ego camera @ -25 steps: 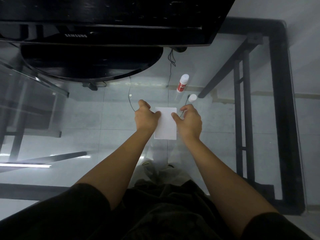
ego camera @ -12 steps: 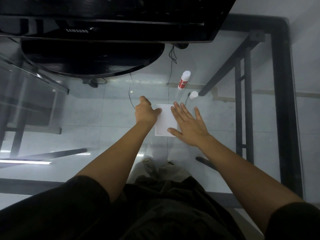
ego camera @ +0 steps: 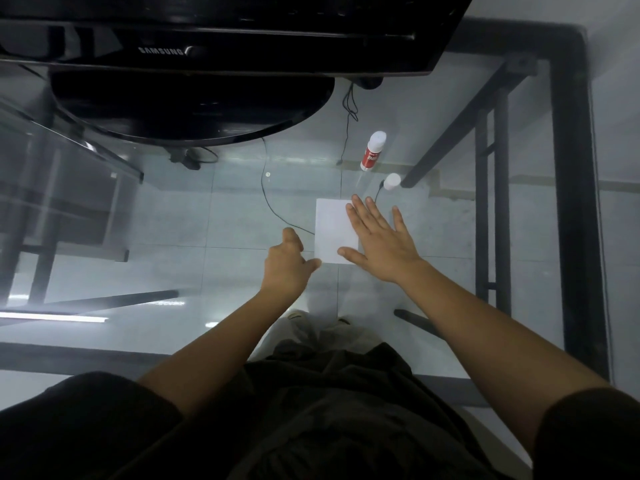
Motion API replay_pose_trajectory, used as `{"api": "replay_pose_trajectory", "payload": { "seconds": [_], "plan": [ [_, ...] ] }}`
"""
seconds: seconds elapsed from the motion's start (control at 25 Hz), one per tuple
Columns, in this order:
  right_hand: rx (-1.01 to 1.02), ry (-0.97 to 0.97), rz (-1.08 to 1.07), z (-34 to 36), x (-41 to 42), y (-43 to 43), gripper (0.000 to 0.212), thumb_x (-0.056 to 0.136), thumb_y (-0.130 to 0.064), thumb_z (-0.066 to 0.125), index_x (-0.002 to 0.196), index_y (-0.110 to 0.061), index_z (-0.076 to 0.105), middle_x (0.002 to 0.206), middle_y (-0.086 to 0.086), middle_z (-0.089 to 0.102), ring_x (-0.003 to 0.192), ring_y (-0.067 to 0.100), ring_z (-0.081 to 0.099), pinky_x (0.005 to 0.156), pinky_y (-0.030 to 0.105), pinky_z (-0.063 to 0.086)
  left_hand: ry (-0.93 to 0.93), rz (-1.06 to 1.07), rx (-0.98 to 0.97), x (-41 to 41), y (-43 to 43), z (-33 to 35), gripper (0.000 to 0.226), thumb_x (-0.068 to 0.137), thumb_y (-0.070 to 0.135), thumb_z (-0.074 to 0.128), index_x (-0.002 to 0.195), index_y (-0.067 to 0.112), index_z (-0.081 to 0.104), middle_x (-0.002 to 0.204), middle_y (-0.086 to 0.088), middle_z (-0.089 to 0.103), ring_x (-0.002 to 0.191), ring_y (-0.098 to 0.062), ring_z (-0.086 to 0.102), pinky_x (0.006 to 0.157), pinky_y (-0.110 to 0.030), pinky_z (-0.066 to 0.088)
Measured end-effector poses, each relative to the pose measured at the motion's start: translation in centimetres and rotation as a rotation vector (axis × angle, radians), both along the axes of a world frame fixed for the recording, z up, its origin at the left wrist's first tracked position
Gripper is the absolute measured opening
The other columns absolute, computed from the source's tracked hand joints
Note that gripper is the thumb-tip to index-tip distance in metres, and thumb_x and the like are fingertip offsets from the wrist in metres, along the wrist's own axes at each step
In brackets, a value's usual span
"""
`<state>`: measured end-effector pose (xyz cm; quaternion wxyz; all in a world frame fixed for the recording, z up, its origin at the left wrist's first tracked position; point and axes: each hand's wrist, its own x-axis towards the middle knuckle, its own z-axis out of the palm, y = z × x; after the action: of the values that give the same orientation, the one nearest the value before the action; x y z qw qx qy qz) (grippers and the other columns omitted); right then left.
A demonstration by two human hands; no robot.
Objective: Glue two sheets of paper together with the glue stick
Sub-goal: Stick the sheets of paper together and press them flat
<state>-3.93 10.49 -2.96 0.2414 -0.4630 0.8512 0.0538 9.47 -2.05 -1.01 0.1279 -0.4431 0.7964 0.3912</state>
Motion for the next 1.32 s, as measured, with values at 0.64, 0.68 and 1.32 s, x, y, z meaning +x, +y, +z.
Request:
{"api": "replay_pose_trajectory", "payload": {
  "seconds": [0.64, 0.68, 1.32],
  "plan": [
    [-0.022, -0.037, -0.003, 0.2, 0.0, 0.0, 0.081, 0.088, -0.064, 0.022, 0.144, -0.019, -0.016, 0.156, -0.001, -0.018, 0.142, 0.018, -0.018, 0.113, 0.046, -0.008, 0.076, -1.349, -0.542, 3.3, -3.8, -2.1, 0.077, 0.087, 0.066, 0.007, 0.144, 0.019, -0.014, 0.153, 0.0, -0.015, 0.138, -0.019, -0.025, 0.11, -0.039, -0.017],
    [-0.02, -0.039, -0.001, 0.2, 0.0, 0.0, 0.081, 0.088, -0.064, 0.022, 0.144, -0.018, -0.016, 0.155, 0.0, -0.019, 0.142, 0.018, -0.018, 0.112, 0.046, -0.008, 0.088, -1.38, -0.537, 3.3, -4.1, -2.0, 0.077, 0.087, 0.066, 0.006, 0.145, 0.019, -0.012, 0.153, 0.0, -0.014, 0.139, -0.019, -0.023, 0.11, -0.039, -0.017],
    [-0.078, 0.14, 0.119, 0.3, 5.1, 1.8, 0.059, 0.095, -0.044, 0.008, 0.141, -0.015, -0.016, 0.157, 0.004, -0.006, 0.14, 0.015, -0.016, 0.107, 0.042, -0.017, 0.012, -0.869, -0.523, -0.3, -1.9, -2.8, 0.06, 0.09, 0.046, -0.007, 0.142, 0.017, -0.019, 0.157, -0.003, -0.014, 0.138, -0.016, -0.021, 0.113, -0.036, -0.008]
  ]
}}
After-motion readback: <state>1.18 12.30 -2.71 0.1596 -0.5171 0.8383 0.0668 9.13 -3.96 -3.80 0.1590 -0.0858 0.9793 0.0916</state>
